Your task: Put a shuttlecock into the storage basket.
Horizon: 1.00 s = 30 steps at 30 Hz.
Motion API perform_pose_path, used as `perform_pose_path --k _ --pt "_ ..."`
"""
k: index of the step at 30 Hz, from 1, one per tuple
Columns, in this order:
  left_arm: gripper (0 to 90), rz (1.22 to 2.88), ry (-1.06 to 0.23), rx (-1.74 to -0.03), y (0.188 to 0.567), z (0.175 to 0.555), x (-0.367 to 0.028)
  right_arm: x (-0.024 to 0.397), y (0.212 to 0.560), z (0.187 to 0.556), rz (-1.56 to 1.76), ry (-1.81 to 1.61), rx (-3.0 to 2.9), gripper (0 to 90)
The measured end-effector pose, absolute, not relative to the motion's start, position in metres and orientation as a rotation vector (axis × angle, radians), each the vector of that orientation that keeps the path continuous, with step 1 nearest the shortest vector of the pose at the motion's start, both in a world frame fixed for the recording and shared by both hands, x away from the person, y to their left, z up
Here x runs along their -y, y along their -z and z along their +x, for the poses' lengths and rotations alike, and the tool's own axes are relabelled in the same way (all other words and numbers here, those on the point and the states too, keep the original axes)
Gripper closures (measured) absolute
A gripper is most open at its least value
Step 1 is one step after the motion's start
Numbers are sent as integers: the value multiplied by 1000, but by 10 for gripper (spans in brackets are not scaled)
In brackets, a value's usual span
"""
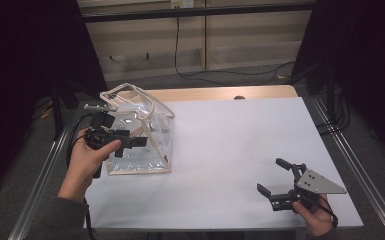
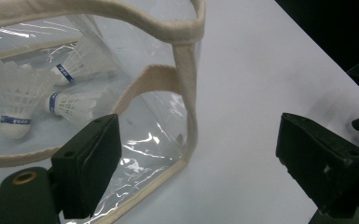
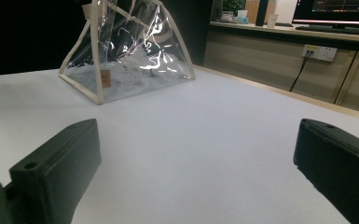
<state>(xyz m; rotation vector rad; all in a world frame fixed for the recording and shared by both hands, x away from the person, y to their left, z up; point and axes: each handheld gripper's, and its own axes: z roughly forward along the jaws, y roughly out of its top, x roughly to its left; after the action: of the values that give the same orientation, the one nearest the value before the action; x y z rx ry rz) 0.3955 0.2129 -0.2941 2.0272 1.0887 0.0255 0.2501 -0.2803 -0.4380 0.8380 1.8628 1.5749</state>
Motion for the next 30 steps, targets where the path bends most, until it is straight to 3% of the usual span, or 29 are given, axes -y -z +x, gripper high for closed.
perform_pose_path --k 30 --pt "130 2045 17 -1043 318 387 -208 280 438 250 836 -1574 -1862 3"
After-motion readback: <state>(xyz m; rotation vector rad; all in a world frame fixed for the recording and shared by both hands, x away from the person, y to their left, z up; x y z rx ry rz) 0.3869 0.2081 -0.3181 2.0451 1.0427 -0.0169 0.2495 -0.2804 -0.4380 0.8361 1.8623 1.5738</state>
